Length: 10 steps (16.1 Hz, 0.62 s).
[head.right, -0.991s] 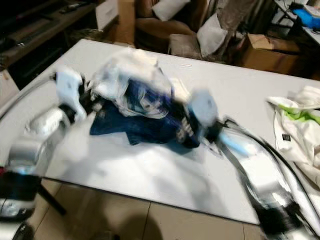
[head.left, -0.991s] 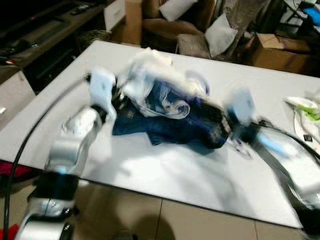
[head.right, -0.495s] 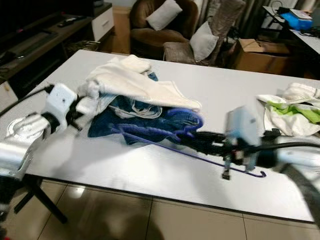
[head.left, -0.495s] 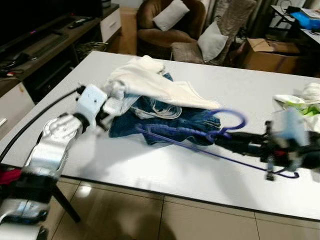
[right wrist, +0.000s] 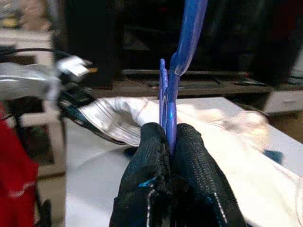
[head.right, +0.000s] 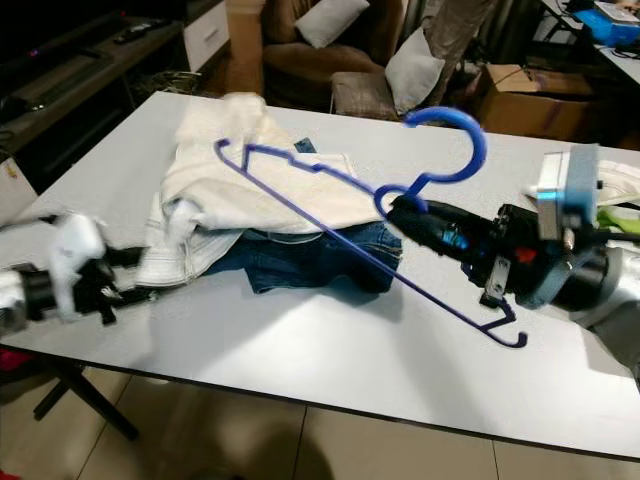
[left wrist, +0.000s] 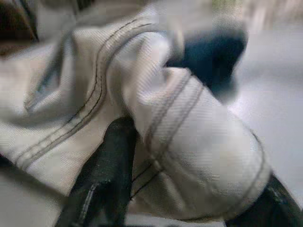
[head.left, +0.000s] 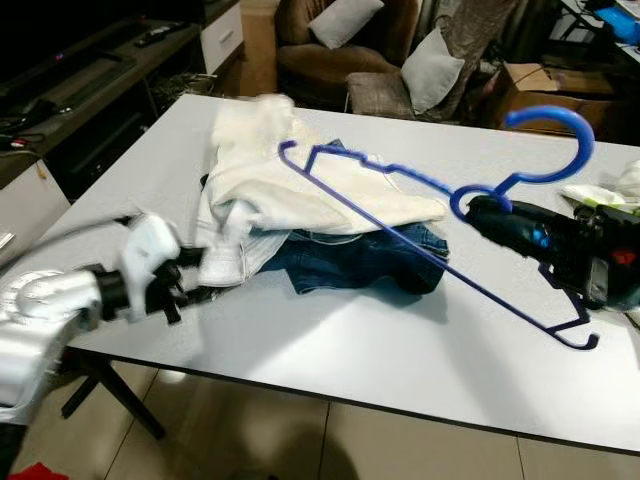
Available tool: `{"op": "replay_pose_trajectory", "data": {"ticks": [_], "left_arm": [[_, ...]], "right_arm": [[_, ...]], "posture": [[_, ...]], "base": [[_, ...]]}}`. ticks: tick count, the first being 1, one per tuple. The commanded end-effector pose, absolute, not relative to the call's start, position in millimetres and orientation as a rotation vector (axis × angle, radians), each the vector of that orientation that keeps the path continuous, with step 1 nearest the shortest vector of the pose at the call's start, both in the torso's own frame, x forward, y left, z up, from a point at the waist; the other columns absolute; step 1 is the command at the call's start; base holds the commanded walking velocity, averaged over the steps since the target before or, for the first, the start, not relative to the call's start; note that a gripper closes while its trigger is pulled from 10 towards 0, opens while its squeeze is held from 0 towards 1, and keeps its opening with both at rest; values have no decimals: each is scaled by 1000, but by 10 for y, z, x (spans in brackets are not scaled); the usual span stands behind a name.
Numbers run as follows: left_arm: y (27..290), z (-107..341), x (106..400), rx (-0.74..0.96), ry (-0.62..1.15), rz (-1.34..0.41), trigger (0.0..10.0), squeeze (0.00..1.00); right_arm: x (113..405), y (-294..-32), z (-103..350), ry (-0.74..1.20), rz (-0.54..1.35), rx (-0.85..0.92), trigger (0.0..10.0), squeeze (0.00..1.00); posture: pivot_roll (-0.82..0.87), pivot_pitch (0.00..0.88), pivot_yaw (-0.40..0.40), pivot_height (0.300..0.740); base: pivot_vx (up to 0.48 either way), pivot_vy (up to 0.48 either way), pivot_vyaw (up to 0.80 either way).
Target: Hang hanger
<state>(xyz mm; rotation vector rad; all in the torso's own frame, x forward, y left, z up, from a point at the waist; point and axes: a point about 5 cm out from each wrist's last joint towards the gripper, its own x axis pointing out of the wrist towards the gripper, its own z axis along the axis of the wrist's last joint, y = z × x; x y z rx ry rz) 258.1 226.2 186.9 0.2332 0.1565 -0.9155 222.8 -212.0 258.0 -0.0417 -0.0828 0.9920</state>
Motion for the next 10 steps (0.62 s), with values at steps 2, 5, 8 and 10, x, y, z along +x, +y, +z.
{"op": "replay_pose_trajectory", "data": {"ticks": [2,5,8,10], "left_arm": [[2163,2295,2569,44,-85,-923,10000,1000],[2047,2444,2782,-24,-223,-714,10000,1000],[1911,2337,2923,-6,-207,-581,10000,871],[1716,2222,2980,-24,-209,-455,10000,580]], "right_arm": [[2388,-2071,2486,-77,798,-6,10000,0],[2692,-2076,2334,-46,423,6,10000,0],[2726,-2044,2285,-94,267,36,10000,0],[2664,-1887,2225,-127,220,23,10000,0]], "posture": [[-21,0,0,740],[-26,0,-5,740],[-42,0,8,740],[-53,0,9,740]], "base": [[0,0,0],[0,0,0],[0,0,0],[0,0,0]]}}
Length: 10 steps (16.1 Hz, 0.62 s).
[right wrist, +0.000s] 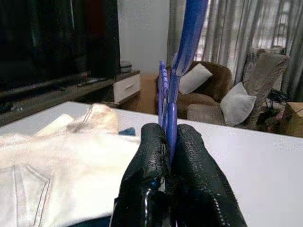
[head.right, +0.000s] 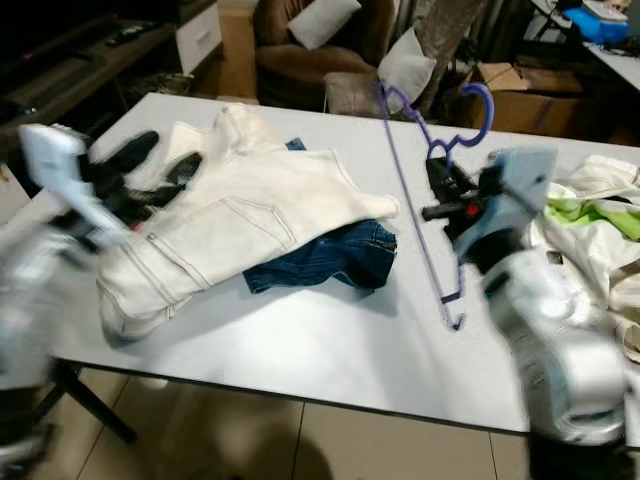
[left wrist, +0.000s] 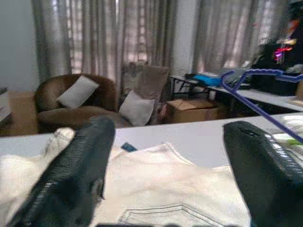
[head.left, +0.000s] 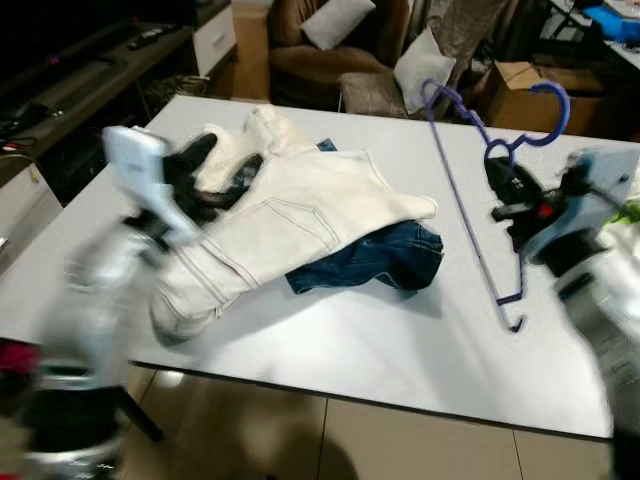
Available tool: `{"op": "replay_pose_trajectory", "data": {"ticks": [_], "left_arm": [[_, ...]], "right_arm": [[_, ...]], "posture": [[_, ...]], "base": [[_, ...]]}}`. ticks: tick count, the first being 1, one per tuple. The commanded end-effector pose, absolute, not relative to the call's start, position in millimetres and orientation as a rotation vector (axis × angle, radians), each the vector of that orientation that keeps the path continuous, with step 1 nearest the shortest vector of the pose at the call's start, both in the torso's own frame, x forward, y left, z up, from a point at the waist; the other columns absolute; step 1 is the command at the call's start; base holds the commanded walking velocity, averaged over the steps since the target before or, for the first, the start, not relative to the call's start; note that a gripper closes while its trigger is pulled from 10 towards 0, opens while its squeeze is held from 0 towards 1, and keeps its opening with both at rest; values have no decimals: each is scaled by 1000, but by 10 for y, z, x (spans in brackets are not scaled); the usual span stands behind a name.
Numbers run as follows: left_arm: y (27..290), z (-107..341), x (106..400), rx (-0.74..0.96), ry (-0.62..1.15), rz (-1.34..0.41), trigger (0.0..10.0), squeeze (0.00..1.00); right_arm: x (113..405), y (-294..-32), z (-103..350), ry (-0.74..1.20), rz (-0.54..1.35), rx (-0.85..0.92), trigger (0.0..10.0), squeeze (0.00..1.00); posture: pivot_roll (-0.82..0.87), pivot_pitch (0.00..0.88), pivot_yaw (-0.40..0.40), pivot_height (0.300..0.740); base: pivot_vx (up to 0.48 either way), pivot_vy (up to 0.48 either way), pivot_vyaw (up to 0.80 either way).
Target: Hang hanger
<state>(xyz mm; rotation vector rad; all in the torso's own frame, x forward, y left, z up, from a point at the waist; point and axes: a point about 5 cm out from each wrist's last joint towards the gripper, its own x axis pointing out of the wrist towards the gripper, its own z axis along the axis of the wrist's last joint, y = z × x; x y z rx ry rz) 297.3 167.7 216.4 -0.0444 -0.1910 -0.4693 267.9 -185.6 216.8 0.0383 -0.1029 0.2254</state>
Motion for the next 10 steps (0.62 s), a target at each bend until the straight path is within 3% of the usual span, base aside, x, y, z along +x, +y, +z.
{"op": "replay_pose_trajectory", "data": {"ticks": [1,5,7,10], "left_arm": [[1613,2155,2983,-2,-193,-438,10000,498],[1545,1876,2950,-6,-134,-312,10000,502],[1592,1732,2879,12,-94,-263,10000,502],[1595,1728,2830,24,-106,-232,10000,502]], "right_arm": [[2666,-1805,2181,-126,194,6,10000,0],[2637,-1666,2038,-110,128,76,10000,0],[2606,-1669,2001,-107,83,11,10000,0],[2625,-1637,2013,-154,86,46,10000,0]], "posture": [[-52,0,4,740],[-73,0,2,740],[-74,0,-6,740],[-66,0,-27,740]], "base": [[0,0,0],[0,0,0],[0,-247,0],[0,-252,0]]}}
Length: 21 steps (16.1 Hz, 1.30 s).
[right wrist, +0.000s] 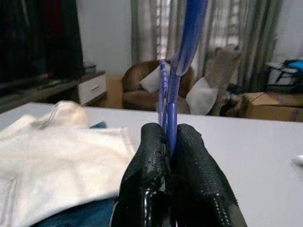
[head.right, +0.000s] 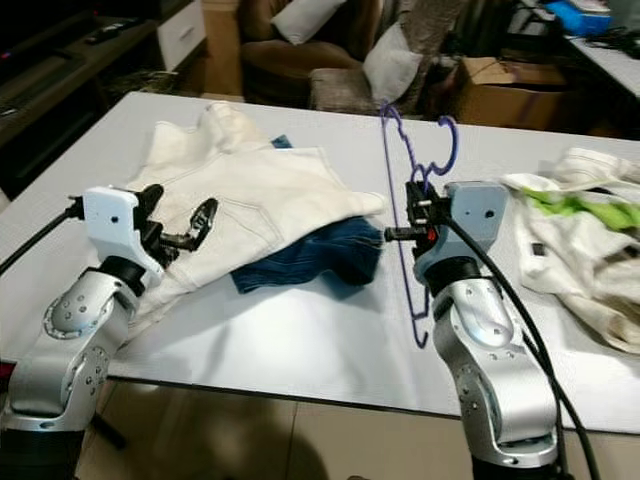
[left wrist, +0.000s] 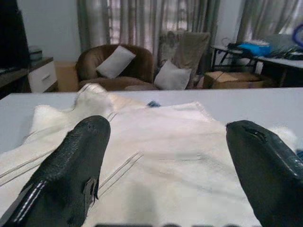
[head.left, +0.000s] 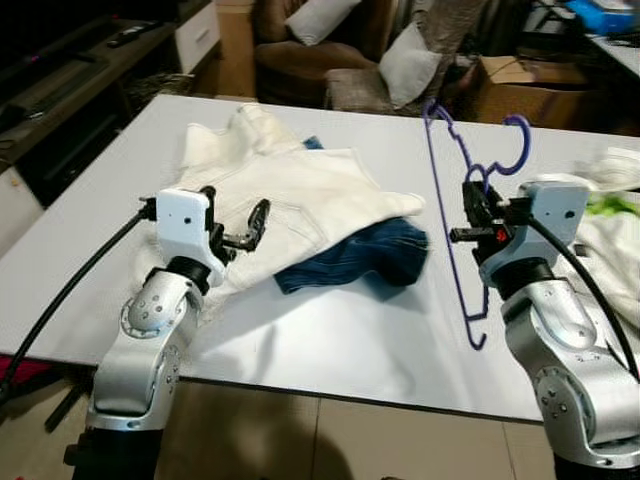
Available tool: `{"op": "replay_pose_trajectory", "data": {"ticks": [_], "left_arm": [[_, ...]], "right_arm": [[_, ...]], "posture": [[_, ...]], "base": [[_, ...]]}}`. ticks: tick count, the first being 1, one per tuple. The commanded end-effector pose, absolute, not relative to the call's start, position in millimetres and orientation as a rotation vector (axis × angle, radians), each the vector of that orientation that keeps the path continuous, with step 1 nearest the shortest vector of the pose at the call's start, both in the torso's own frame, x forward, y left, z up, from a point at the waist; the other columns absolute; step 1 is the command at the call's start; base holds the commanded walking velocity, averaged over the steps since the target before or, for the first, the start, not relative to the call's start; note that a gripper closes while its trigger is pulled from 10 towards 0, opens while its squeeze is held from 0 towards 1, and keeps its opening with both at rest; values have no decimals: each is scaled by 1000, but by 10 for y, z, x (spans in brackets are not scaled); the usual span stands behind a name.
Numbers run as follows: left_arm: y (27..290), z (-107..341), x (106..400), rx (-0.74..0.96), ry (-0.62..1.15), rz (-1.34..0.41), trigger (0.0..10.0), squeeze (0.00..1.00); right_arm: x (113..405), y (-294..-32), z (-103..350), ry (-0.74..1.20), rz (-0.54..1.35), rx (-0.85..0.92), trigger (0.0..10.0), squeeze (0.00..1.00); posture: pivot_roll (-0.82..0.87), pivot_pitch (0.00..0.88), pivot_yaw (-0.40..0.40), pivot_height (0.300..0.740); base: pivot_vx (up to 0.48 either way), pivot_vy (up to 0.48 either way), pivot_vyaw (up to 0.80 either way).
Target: Hang hanger
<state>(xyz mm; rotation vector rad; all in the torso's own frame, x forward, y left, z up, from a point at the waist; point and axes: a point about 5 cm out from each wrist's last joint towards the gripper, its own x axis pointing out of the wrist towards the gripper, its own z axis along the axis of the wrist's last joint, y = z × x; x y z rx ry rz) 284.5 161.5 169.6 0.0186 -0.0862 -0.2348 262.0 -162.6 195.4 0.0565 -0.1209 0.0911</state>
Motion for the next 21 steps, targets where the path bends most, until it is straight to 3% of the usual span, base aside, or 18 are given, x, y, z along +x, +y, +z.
{"op": "replay_pose_trajectory", "data": {"ticks": [1,15,21], "left_arm": [[1596,1723,2822,27,-107,-230,10000,502],[1552,1730,2831,34,-108,-249,10000,502],[1514,1731,2833,24,-111,-253,10000,502]], "right_arm": [[2628,-1629,2004,-154,77,41,10000,0],[2617,-1515,1966,-137,62,145,10000,0],[2582,-1525,1823,-49,84,35,10000,0]], "posture": [[-63,0,-30,740],[-63,0,-17,740],[-70,0,-17,740]], "base": [[0,-251,0],[0,-254,0],[0,-274,0]]}}
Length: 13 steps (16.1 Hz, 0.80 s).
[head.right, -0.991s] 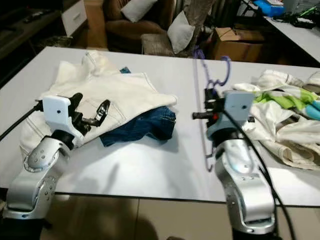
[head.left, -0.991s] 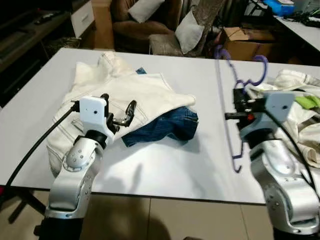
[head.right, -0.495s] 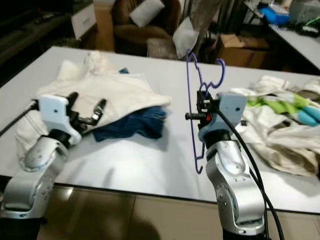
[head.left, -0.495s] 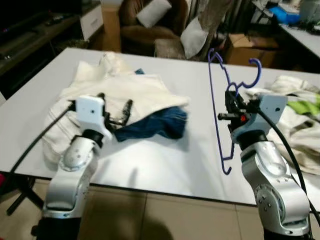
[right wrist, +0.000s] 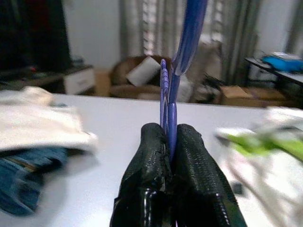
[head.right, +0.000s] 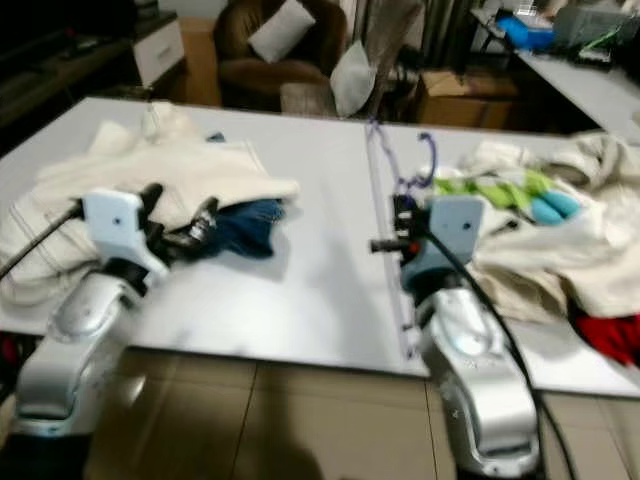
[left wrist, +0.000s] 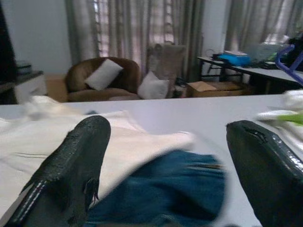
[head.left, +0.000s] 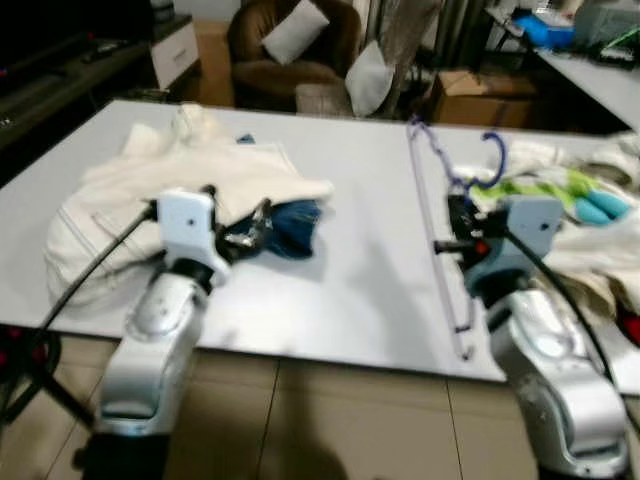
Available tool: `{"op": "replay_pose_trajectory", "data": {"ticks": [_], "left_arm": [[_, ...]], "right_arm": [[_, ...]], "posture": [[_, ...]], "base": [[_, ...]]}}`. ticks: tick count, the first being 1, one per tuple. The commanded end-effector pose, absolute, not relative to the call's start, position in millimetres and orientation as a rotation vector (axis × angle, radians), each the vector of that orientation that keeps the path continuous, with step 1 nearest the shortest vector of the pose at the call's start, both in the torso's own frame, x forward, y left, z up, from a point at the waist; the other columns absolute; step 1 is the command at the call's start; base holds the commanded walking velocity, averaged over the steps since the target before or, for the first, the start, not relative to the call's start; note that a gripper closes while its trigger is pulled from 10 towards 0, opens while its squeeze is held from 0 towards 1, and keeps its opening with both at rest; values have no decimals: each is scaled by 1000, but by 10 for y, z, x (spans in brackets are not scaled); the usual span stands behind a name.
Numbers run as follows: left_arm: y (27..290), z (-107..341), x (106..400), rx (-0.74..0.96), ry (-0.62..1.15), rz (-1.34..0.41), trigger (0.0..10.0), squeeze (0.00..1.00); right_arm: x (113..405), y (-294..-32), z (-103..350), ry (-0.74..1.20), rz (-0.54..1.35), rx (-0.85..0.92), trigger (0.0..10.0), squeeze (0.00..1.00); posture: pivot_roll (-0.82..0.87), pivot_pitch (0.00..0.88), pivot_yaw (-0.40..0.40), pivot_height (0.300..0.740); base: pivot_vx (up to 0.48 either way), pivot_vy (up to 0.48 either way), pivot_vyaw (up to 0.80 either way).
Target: Hang hanger
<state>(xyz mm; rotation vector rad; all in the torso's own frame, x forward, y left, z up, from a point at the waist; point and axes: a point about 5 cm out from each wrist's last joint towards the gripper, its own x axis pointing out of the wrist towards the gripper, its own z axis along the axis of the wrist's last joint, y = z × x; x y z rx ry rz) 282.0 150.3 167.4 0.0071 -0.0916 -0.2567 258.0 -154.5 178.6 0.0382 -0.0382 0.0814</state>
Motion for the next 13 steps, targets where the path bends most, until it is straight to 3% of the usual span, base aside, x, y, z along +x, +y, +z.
{"op": "replay_pose_trajectory", "data": {"ticks": [1,6,13], "left_arm": [[1508,1727,2830,23,-110,-254,10000,506],[1516,1725,2833,21,-109,-248,10000,506],[1506,1729,2830,21,-111,-249,10000,502]], "right_arm": [[2582,-1526,1816,-36,82,39,10000,0],[2590,-1516,1857,-81,87,-29,10000,0],[2623,-1510,1884,-126,52,8,10000,0]], "posture": [[-69,0,-19,740],[-64,0,-25,740],[-60,0,-24,740]], "base": [[0,-315,0],[0,-316,0],[0,-317,0]]}}
